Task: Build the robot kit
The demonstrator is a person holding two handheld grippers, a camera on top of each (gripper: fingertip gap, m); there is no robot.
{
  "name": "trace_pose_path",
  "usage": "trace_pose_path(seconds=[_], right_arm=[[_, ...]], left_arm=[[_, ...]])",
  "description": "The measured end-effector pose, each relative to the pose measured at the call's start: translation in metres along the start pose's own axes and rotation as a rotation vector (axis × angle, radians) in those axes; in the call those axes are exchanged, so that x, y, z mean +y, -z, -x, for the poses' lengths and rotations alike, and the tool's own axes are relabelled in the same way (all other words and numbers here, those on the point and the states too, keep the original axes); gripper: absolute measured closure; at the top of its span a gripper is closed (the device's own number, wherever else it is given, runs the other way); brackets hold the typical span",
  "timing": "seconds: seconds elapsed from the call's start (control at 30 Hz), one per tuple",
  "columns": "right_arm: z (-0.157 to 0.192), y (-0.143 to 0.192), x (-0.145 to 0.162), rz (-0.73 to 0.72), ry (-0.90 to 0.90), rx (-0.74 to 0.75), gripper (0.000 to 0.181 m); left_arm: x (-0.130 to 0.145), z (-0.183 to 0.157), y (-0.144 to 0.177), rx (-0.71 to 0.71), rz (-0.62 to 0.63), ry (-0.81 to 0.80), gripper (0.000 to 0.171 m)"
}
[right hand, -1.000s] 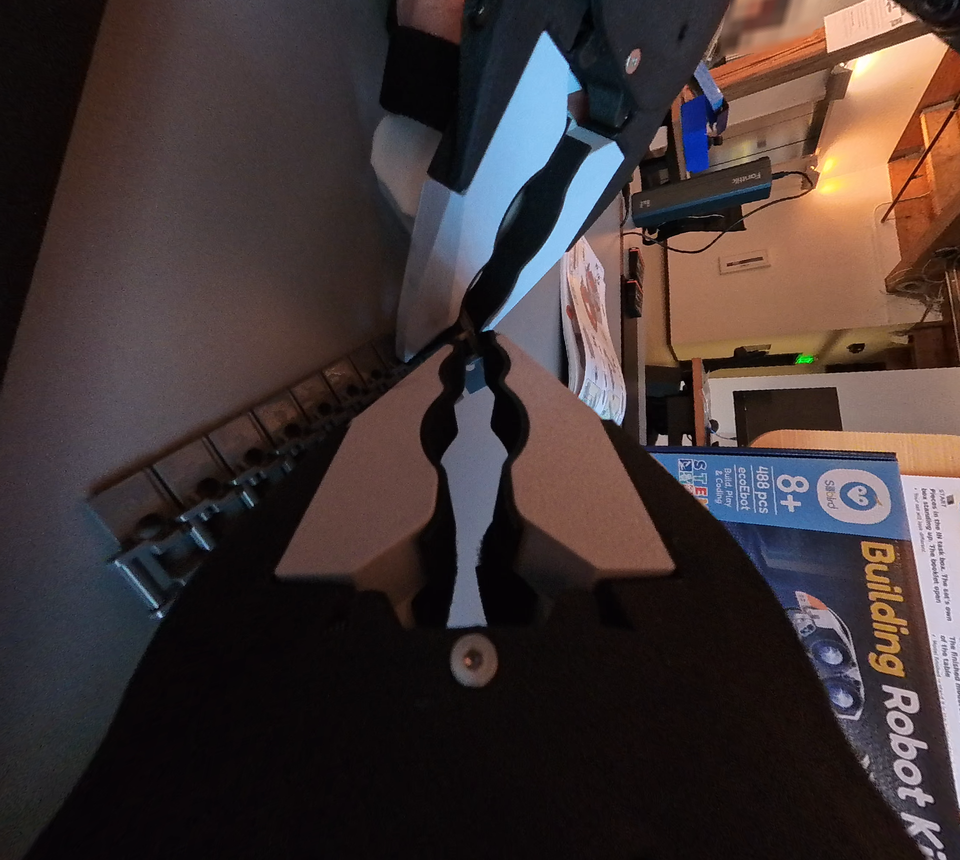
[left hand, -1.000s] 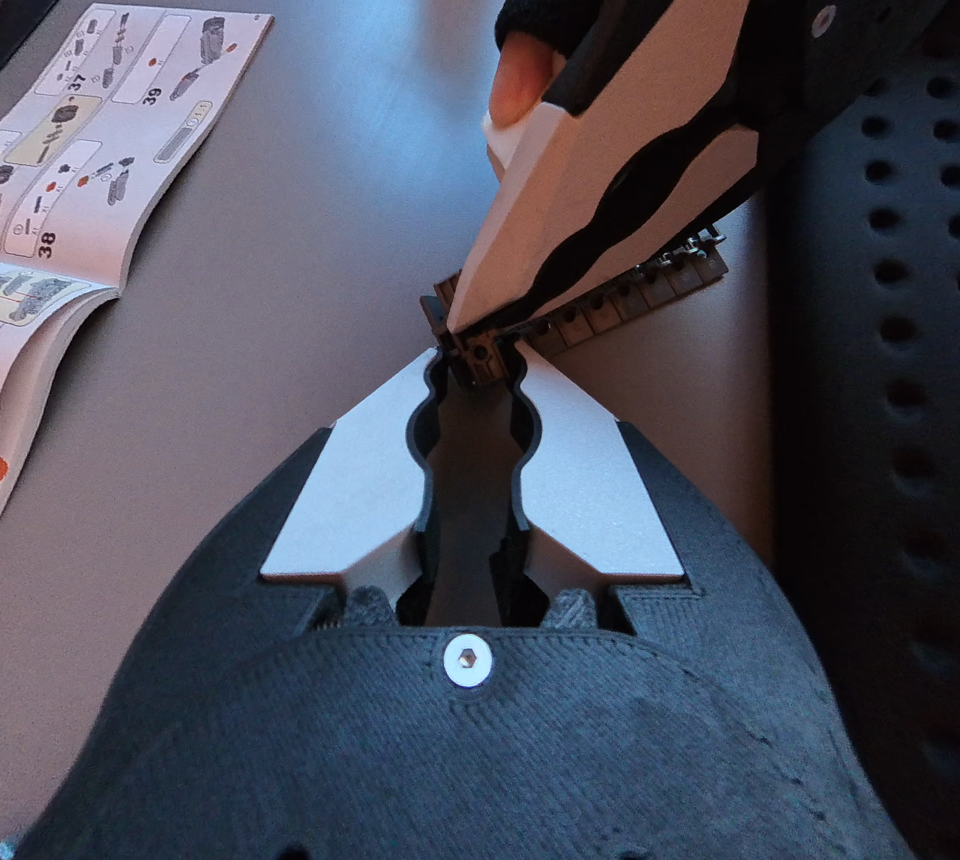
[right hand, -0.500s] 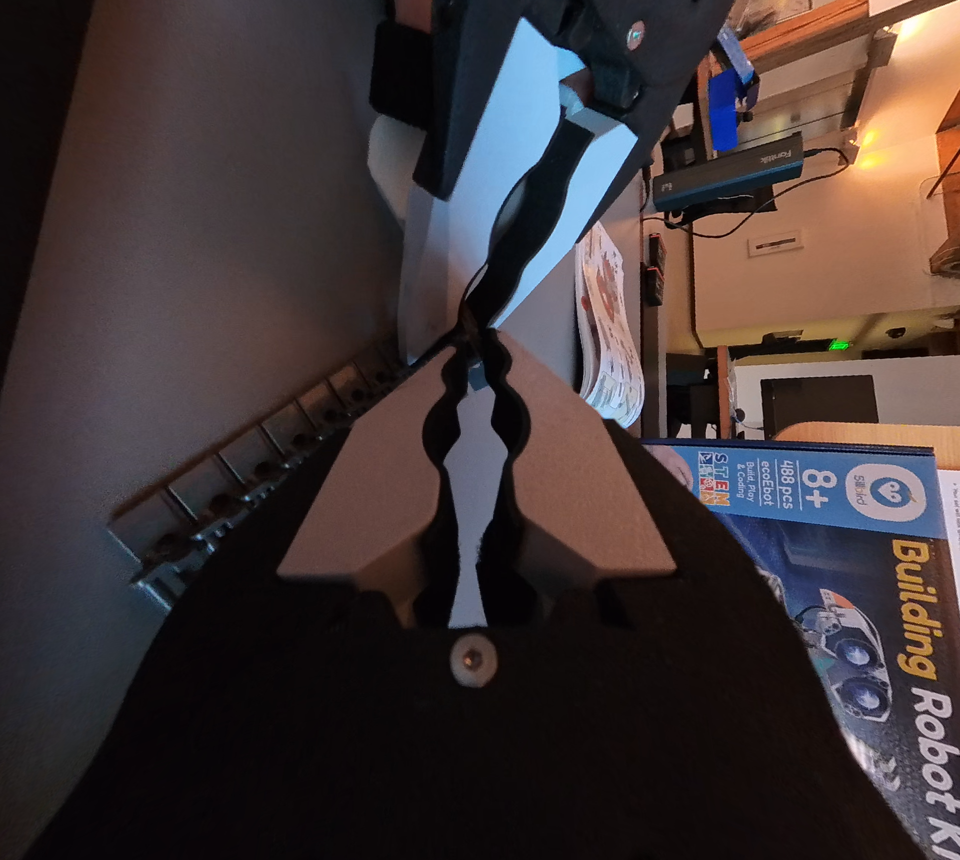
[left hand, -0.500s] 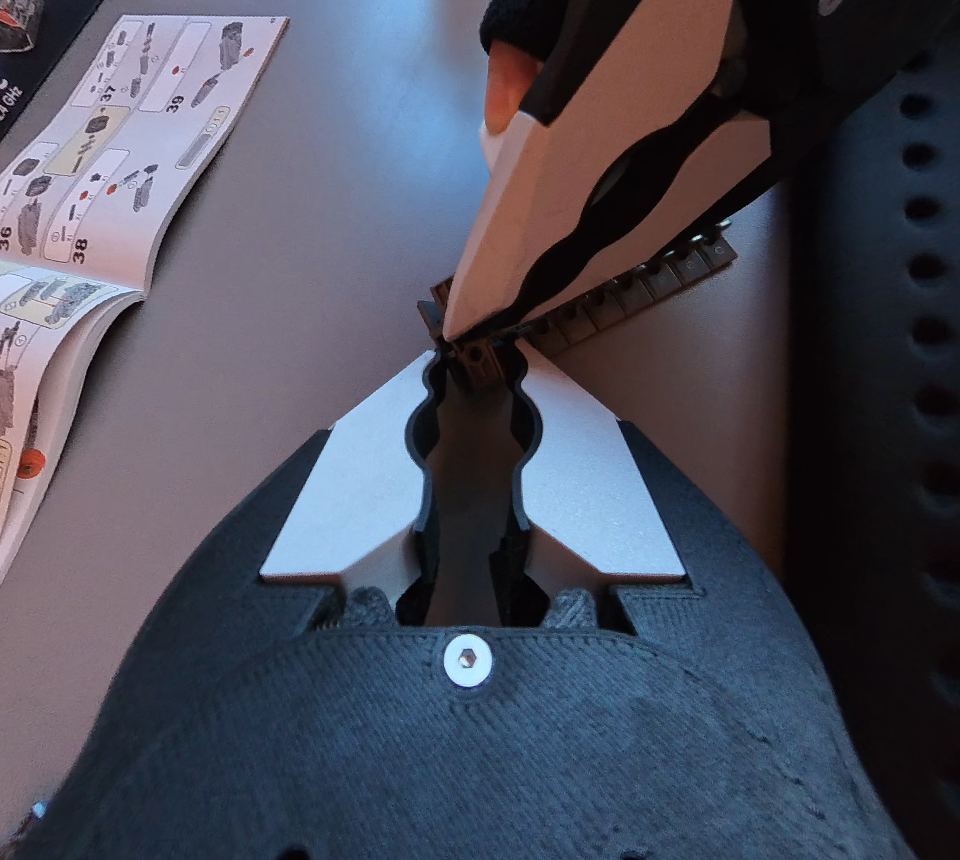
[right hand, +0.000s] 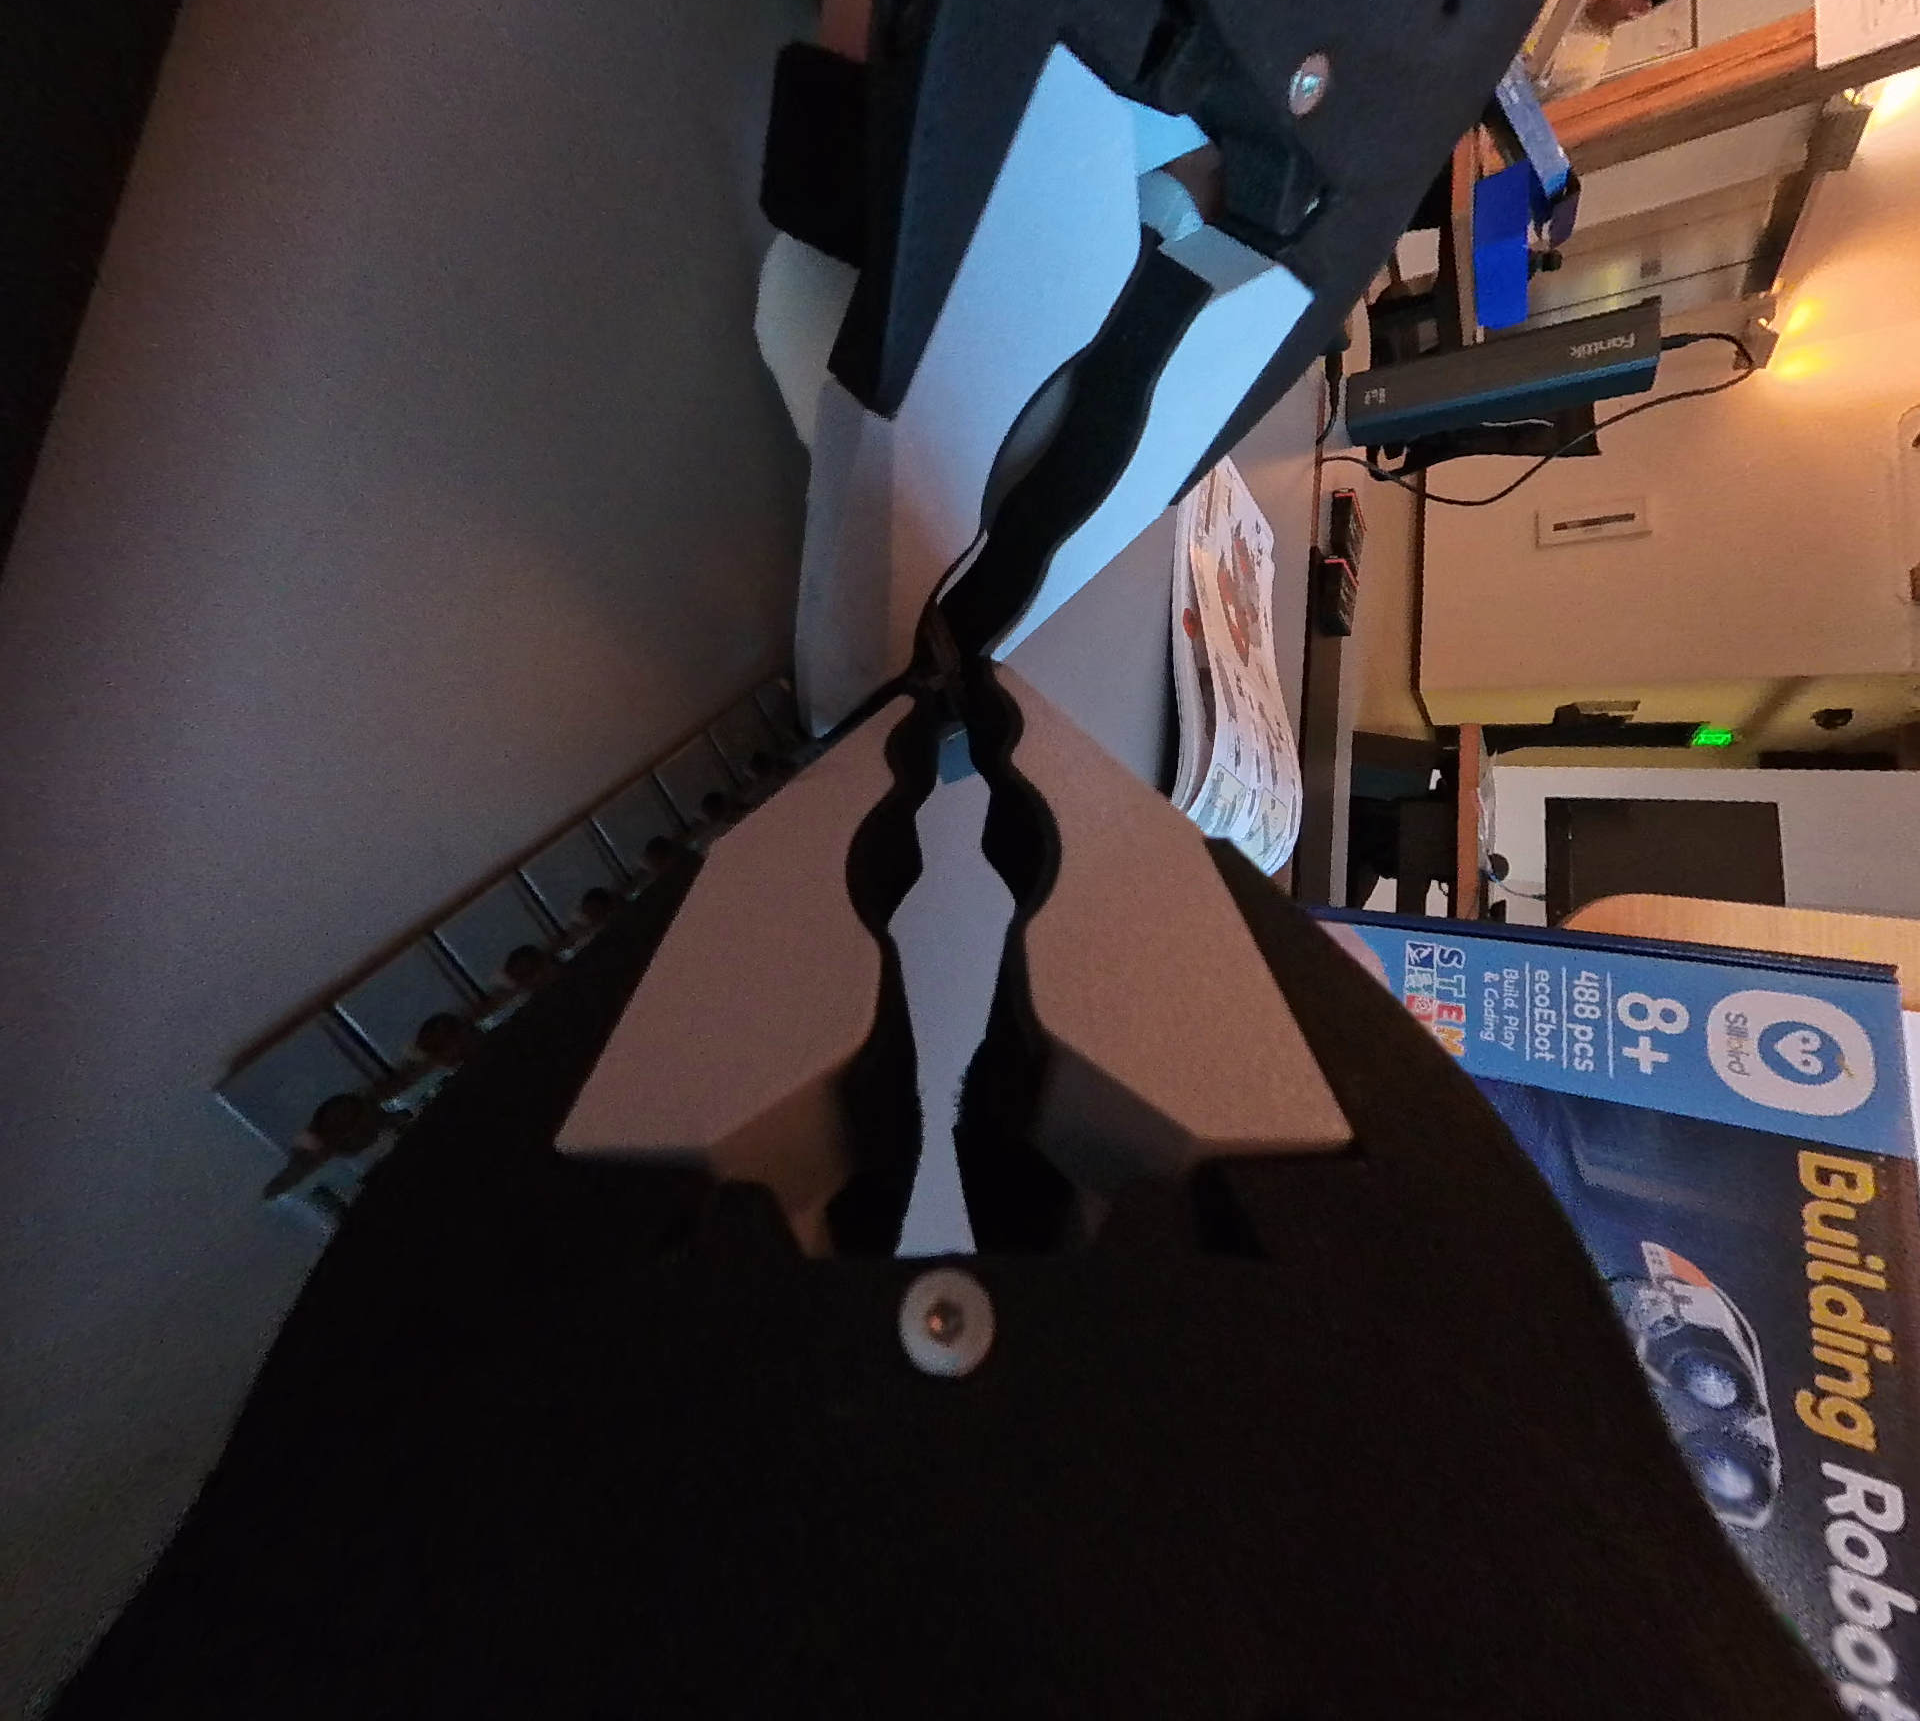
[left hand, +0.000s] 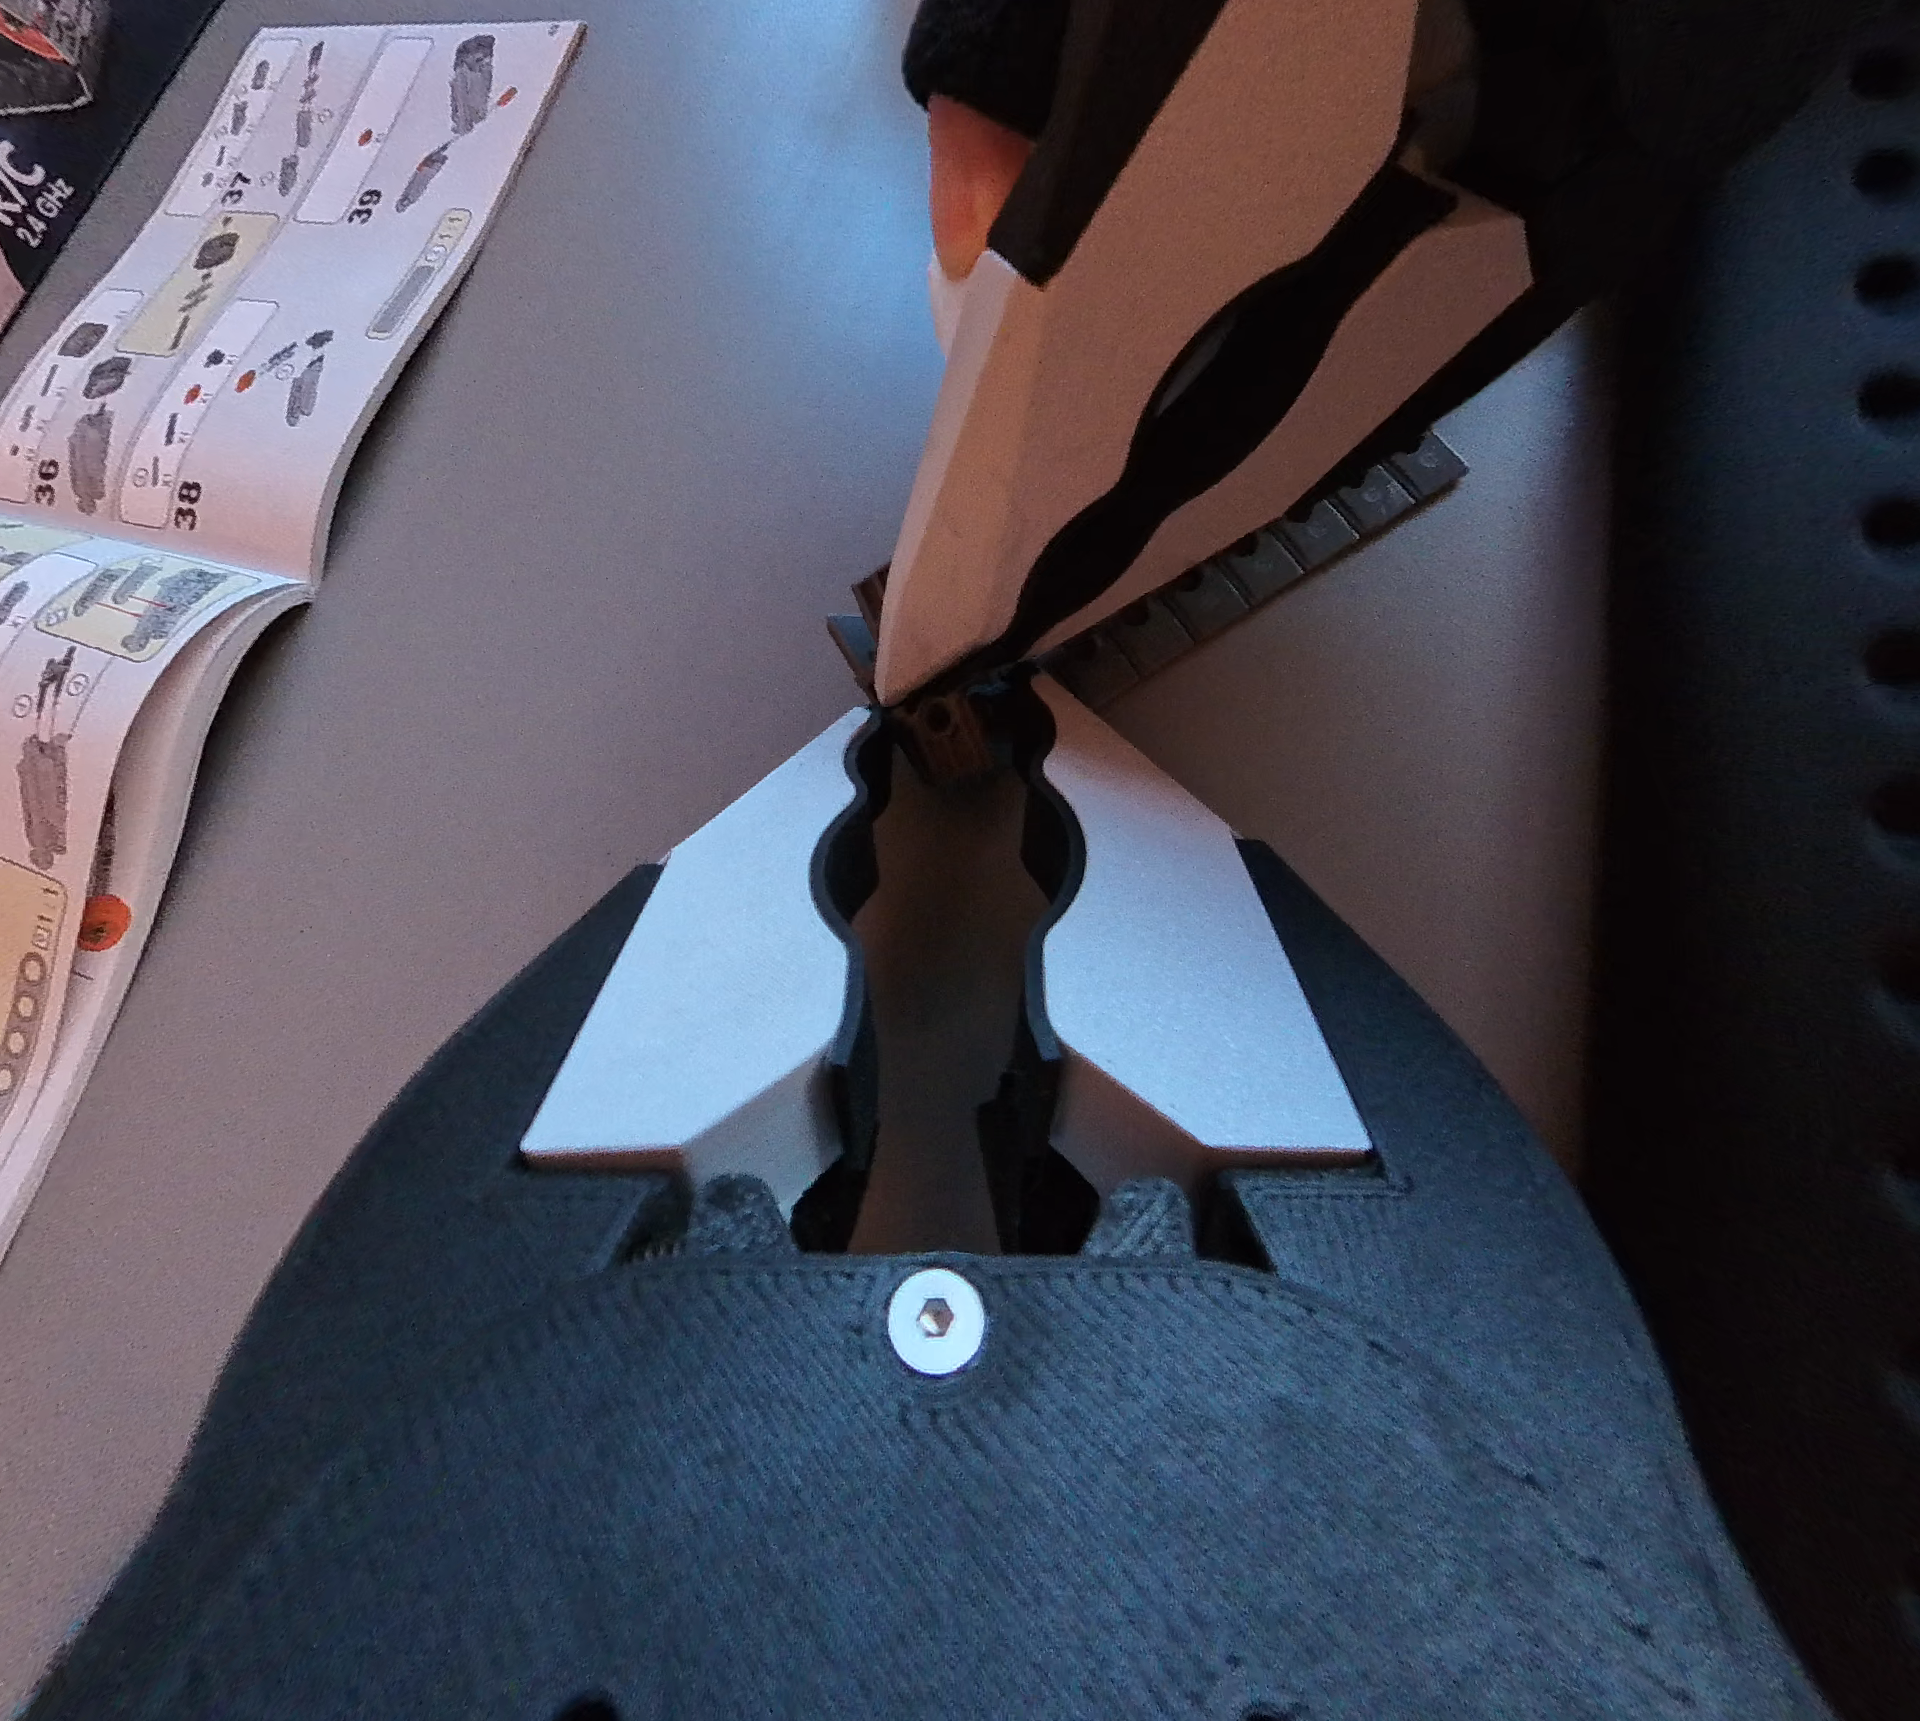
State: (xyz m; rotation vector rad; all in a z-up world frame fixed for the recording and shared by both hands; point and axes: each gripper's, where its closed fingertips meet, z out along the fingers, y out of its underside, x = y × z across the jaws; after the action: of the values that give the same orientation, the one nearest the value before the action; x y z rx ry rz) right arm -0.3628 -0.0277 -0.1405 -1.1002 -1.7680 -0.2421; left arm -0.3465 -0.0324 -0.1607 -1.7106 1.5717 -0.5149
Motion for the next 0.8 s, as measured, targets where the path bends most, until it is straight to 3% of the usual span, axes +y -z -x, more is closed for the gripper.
trace_pose_path(seconds=[0.37, 0.67, 0.8], right_arm=[[0.004, -0.001, 0.0, -0.128, 0.078, -0.142, 0.176], [-0.007, 0.002, 0.005, -0.129, 0.049, -0.007, 0.174], [-0.019, 0.007, 0.007, -0.102, 0.057, 0.094, 0.175]], left_arm=[[-0.001, -0.002, -0.001, 0.012, -0.007, -0.028, 0.152], [-0.005, 0.008, 0.0, -0.041, -0.067, -0.063, 0.154], [-0.013, 0.01, 0.007, 0.002, -0.129, 0.034, 0.152]])
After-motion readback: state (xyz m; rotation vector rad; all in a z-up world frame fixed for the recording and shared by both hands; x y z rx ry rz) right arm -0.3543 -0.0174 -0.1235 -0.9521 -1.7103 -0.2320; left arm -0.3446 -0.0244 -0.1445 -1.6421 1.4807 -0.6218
